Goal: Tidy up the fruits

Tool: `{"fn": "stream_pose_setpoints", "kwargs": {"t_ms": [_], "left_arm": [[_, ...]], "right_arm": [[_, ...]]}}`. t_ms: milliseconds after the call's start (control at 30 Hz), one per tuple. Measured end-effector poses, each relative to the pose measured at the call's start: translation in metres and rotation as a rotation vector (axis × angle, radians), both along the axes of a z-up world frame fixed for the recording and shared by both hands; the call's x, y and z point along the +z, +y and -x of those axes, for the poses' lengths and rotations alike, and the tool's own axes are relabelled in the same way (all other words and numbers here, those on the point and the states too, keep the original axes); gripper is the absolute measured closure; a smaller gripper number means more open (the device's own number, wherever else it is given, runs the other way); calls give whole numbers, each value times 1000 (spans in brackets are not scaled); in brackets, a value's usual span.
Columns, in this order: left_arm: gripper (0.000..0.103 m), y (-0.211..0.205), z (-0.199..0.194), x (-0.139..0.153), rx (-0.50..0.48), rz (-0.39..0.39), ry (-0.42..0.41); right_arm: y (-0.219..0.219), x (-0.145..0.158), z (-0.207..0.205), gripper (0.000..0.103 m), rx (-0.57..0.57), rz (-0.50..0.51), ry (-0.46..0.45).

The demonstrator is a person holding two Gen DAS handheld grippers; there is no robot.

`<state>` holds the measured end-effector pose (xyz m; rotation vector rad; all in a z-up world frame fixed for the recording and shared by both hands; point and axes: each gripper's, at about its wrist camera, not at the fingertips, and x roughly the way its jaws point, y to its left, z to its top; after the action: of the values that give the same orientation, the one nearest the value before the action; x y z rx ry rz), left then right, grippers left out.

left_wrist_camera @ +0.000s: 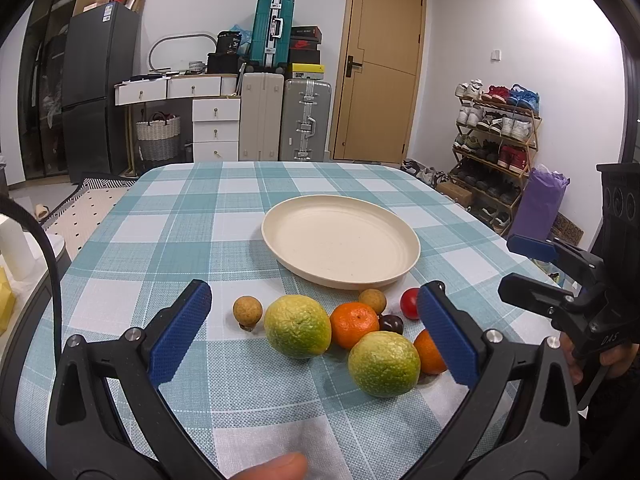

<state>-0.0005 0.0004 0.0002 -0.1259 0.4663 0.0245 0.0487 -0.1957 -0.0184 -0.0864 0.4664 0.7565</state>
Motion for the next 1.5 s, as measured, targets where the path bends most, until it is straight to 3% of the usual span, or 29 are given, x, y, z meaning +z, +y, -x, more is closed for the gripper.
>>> {"fn": "stream_pose_setpoints", "kwargs": {"t_ms": [1500], "left_arm": [[0,-1,0,0,1,-7,1]], "right_arm": [[5,1,3,0,0,7,-9]]}}
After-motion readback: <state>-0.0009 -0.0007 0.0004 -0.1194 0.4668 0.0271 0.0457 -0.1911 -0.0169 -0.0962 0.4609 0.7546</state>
